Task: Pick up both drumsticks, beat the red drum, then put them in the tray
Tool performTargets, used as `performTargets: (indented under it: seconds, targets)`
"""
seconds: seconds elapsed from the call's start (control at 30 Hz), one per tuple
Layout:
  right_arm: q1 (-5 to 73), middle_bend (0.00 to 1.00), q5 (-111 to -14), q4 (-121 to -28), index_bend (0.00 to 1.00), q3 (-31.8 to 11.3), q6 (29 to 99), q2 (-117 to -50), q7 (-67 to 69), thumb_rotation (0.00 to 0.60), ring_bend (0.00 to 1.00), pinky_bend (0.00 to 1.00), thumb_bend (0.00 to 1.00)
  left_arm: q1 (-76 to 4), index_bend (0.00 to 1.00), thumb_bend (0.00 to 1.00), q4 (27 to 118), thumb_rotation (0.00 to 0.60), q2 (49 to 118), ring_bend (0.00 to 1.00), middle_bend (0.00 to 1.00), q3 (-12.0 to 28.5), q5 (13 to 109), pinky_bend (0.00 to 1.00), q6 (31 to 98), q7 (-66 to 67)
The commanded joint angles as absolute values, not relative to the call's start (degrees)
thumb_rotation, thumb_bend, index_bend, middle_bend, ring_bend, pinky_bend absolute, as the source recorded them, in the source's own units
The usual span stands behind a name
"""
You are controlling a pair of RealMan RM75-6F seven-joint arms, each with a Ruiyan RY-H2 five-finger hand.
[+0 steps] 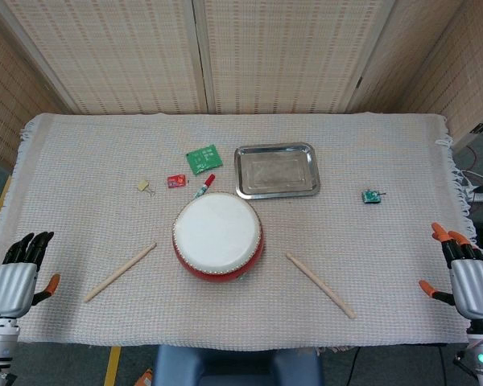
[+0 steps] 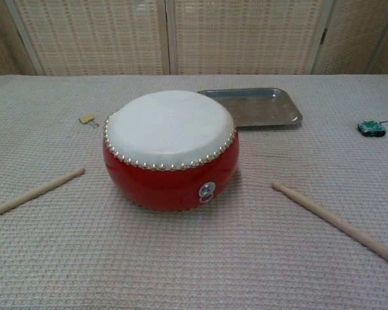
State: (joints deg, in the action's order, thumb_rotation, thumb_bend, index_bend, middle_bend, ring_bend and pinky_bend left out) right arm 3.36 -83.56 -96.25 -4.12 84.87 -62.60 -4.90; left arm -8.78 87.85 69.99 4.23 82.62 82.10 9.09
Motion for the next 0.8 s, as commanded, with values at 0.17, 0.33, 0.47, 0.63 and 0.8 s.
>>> performTargets:
  seconds: [0.17, 0.33, 0.47, 0.63, 0.8]
  targets:
    - [2.4, 0.21, -84.6, -97.3, 0.06, -4.0, 86.9, -62.2, -4.0, 0.6, 0.13, 0.29, 0.05, -8.9, 0.11, 0.35, 87.1, 0.6, 71.3, 0.07, 0.1, 4.3, 83.7, 0.13, 83.2, 9.0]
    - [2.1, 0.21, -85.8, -97.1, 0.06, -3.5, 87.4, -61.9, -2.7, 0.6, 0.13, 0.29, 0.05, -8.8, 0.14, 0.35, 87.5, 0.6, 71.4, 0.11, 0.13, 4.1, 84.8, 0.15, 84.1, 7.9]
    - [2.0, 0.21, -87.6, -96.7, 0.06, -3.2, 88.0, -61.6, -1.6, 0.6, 0.13, 0.29, 0.05, -9.2, 0.19, 0.35, 88.2, 0.6, 71.3, 0.14, 0.16, 4.2, 86.1, 0.16, 84.7, 7.0]
    - [2.0, 0.21, -89.2, -96.2, 0.06, -3.1, 89.1, -61.2, -0.9, 0.6, 0.13, 0.29, 0.05, -11.0, 0.26, 0.35, 89.3, 0.6, 71.5, 0.15, 0.18, 4.1, 86.0, 0.18, 81.1, 4.3]
    - [1.9, 0.21, -90.6, -95.8, 0.06, -2.9, 89.7, -60.7, -0.2, 0.6, 0.13, 0.29, 0.05, -13.5, 0.3, 0.35, 90.4, 0.6, 73.1, 0.16, 0.19, 4.6, 82.9, 0.18, 75.6, 3.7]
